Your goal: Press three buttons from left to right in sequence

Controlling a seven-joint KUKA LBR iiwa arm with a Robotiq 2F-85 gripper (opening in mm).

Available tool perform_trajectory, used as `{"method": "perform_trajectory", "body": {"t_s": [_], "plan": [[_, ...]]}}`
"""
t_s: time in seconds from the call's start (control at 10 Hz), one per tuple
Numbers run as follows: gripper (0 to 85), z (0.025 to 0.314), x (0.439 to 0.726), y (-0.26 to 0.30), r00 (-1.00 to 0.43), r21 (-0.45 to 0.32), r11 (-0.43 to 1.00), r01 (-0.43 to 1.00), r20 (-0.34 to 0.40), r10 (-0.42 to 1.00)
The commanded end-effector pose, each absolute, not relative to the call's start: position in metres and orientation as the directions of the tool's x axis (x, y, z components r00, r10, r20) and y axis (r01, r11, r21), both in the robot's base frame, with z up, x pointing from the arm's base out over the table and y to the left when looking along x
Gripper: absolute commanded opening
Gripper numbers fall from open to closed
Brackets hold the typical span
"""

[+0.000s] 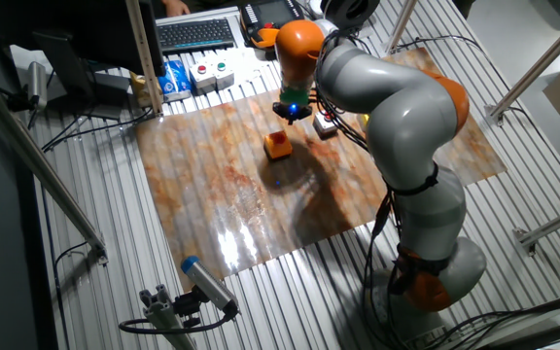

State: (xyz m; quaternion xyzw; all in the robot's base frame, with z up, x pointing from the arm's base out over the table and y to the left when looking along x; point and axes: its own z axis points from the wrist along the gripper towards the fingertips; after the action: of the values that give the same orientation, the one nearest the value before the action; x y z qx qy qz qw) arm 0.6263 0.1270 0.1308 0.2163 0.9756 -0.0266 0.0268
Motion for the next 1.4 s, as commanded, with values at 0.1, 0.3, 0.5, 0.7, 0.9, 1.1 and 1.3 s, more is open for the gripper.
{"method": "perform_trajectory", "body": {"t_s": [0.1,0.3,0.5,0.7,0.9,1.1,1.3], "plan": [[0.0,0.126,0.621,0.126,-0.906,-0.04,0.907,0.42,-0.071,0.416],[0.0,0.116,0.616,0.129,-0.903,-0.042,0.904,0.425,-0.088,0.42],[0.0,0.114,0.61,0.14,-0.895,-0.04,0.897,0.441,-0.09,0.436],[0.0,0.116,0.604,0.148,-0.89,-0.043,0.891,0.452,-0.087,0.447],[0.0,0.111,0.599,0.155,-0.886,-0.048,0.887,0.46,-0.096,0.454],[0.0,0.106,0.594,0.163,-0.881,-0.051,0.882,0.468,-0.104,0.462],[0.0,0.107,0.592,0.164,-0.88,-0.052,0.881,0.47,-0.105,0.463]]}}
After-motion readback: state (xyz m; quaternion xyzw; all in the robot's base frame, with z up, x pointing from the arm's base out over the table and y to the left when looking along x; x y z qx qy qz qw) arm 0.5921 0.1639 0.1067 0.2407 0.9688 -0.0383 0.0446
